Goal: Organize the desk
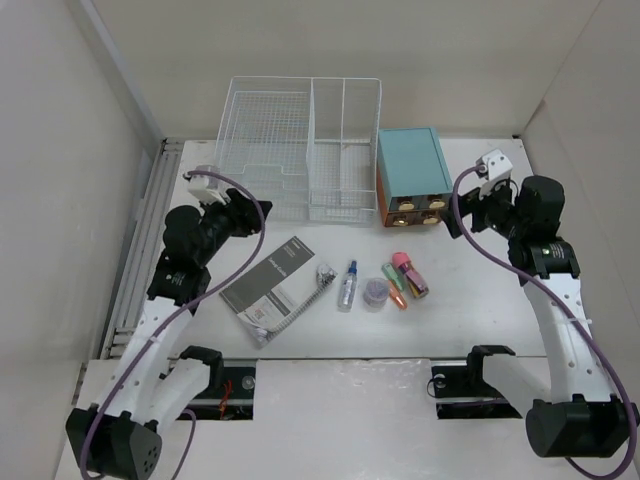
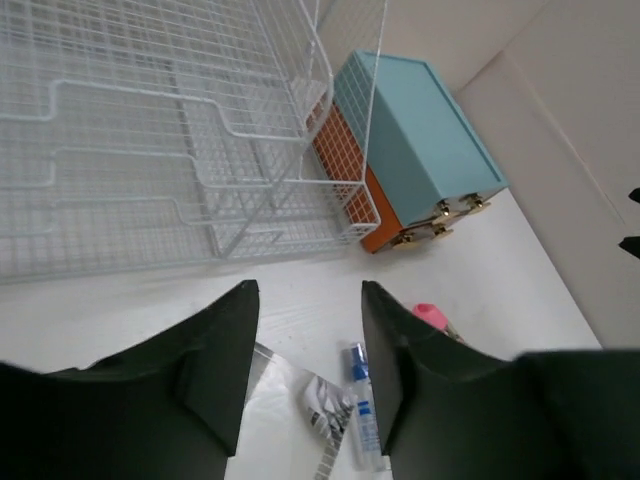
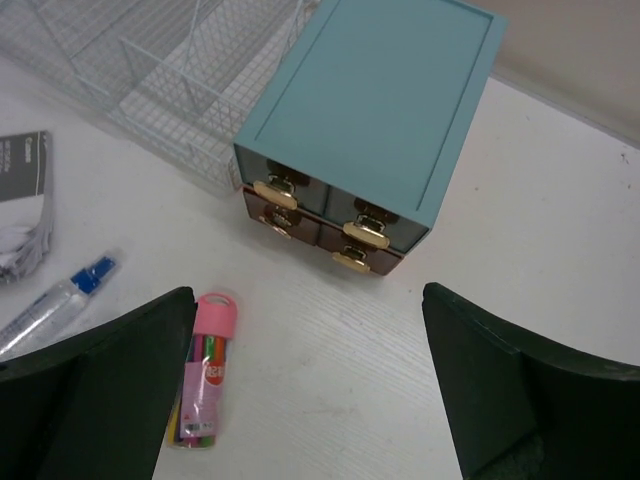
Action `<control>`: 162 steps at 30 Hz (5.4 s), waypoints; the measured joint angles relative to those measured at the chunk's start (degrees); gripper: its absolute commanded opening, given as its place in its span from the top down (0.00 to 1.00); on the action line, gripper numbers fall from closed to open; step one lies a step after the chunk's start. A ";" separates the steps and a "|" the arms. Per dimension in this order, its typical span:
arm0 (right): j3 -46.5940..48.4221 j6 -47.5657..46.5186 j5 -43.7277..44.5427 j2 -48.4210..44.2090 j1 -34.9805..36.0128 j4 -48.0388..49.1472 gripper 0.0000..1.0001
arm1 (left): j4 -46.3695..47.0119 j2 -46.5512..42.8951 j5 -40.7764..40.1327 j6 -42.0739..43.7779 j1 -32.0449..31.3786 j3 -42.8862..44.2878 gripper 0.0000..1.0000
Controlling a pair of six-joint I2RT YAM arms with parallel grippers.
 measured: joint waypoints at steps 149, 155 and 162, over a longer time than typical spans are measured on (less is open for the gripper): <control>13.14 -4.20 -40.83 36.63 28.06 -4.11 1.00 | 41.92 25.83 38.99 -0.94 -1.90 -15.65 0.60; 18.56 -14.21 -42.10 40.19 28.06 -14.10 1.00 | 40.63 26.16 43.12 -1.79 -3.65 -12.11 0.66; 21.35 -21.31 -42.84 41.97 28.02 -21.81 1.00 | 28.04 27.56 45.88 2.71 -8.48 -3.61 0.79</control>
